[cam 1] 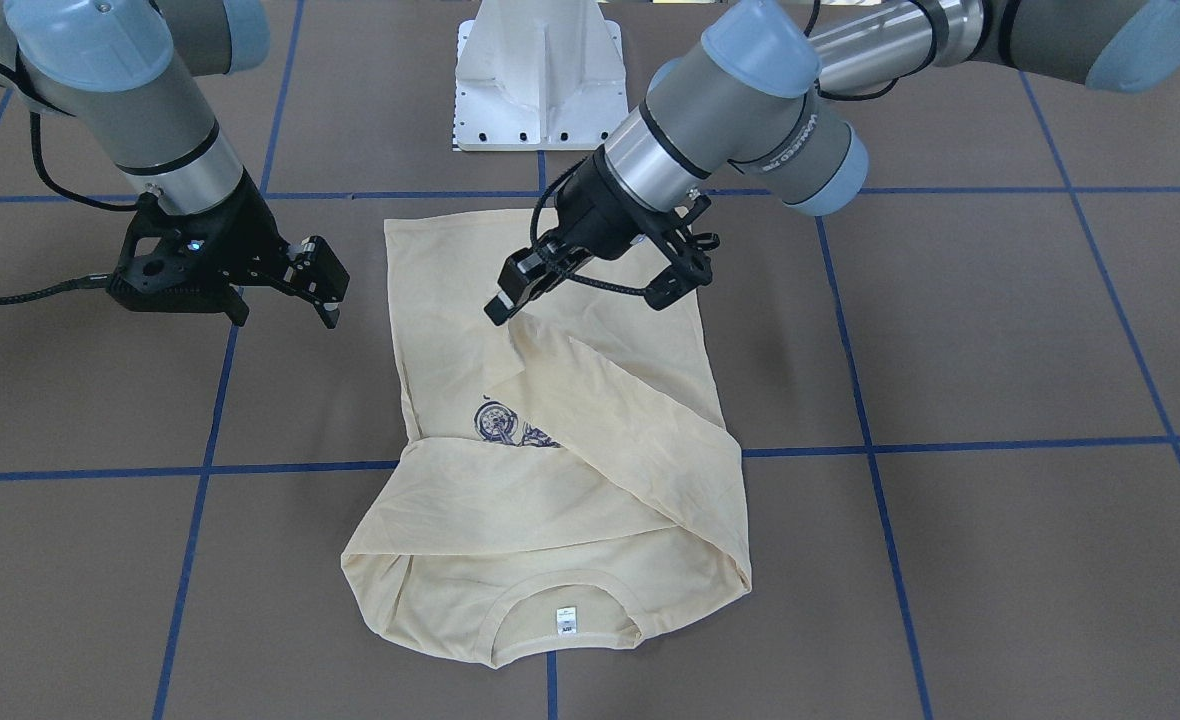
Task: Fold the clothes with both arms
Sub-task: 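Lay the sleeve diagonally across the shirt and release with the left gripper, then move both grippers down to the shirt hem nearest the robot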
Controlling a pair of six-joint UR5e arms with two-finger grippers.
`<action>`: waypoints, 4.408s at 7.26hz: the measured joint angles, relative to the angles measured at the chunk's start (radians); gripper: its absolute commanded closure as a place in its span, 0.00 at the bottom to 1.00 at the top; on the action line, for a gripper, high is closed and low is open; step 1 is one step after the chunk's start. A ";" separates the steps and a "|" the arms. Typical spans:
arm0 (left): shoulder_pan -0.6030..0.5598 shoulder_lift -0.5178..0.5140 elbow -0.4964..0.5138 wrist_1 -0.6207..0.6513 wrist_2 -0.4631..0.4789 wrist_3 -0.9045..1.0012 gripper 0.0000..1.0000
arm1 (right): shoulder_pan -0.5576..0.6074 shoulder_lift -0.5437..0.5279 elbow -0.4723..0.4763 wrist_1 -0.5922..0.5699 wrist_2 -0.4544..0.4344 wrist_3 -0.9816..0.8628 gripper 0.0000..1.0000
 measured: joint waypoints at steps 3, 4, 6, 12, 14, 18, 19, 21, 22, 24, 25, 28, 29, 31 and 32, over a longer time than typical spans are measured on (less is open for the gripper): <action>0.011 -0.036 0.144 -0.159 0.135 -0.171 1.00 | -0.001 -0.001 0.001 0.003 0.000 0.000 0.00; 0.030 -0.036 0.165 -0.197 0.157 -0.201 1.00 | -0.001 -0.001 0.000 0.003 0.000 0.000 0.00; 0.095 -0.036 0.184 -0.220 0.189 -0.208 1.00 | -0.001 -0.002 -0.001 0.004 0.000 0.000 0.00; 0.176 -0.041 0.239 -0.229 0.277 -0.130 0.00 | -0.003 -0.005 -0.008 0.004 0.000 0.000 0.00; 0.171 0.004 0.163 -0.230 0.262 -0.055 0.00 | -0.006 -0.006 -0.009 0.005 0.008 0.002 0.00; 0.150 0.259 -0.230 0.008 0.182 0.168 0.00 | -0.077 -0.005 0.007 0.007 0.011 0.053 0.00; 0.151 0.326 -0.317 0.072 0.182 0.233 0.00 | -0.110 -0.014 0.027 0.008 0.008 0.089 0.00; 0.167 0.442 -0.417 0.089 0.207 0.322 0.00 | -0.185 -0.085 0.080 0.083 -0.018 0.156 0.00; 0.187 0.483 -0.430 0.055 0.235 0.343 0.00 | -0.225 -0.144 0.089 0.179 -0.046 0.197 0.00; 0.220 0.545 -0.436 -0.040 0.277 0.359 0.00 | -0.339 -0.226 0.088 0.310 -0.128 0.277 0.00; 0.225 0.551 -0.437 -0.055 0.279 0.361 0.00 | -0.394 -0.241 0.083 0.326 -0.156 0.307 0.00; 0.228 0.550 -0.436 -0.063 0.272 0.362 0.00 | -0.467 -0.244 0.048 0.333 -0.188 0.336 0.01; 0.229 0.549 -0.436 -0.063 0.272 0.362 0.00 | -0.479 -0.240 0.038 0.333 -0.184 0.337 0.01; 0.229 0.547 -0.436 -0.063 0.271 0.362 0.00 | -0.493 -0.238 0.021 0.333 -0.181 0.336 0.01; 0.230 0.543 -0.433 -0.062 0.271 0.362 0.00 | -0.496 -0.237 0.017 0.332 -0.181 0.336 0.01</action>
